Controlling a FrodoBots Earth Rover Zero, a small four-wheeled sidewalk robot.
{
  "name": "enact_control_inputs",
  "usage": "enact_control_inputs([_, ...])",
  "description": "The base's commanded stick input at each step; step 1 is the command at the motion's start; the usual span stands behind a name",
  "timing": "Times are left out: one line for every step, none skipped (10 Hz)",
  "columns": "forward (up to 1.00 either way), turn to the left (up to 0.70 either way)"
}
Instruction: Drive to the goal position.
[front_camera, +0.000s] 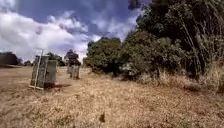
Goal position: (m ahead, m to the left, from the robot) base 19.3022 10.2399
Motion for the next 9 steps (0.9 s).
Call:
enact_control_inputs([0.7,0.35])
enact_control_inputs([0.7,0.19])
enact_control_inputs([0.7,0.0])
enact_control_inputs([0.7,0.0])
enact_control_inputs([0.7,0.0])
enact_control_inputs([0.7,0.0])
enact_control_inputs([0.7,0.0])
enact_control_inputs([0.7,0.0])
enact_control_inputs([0.7,0.0])
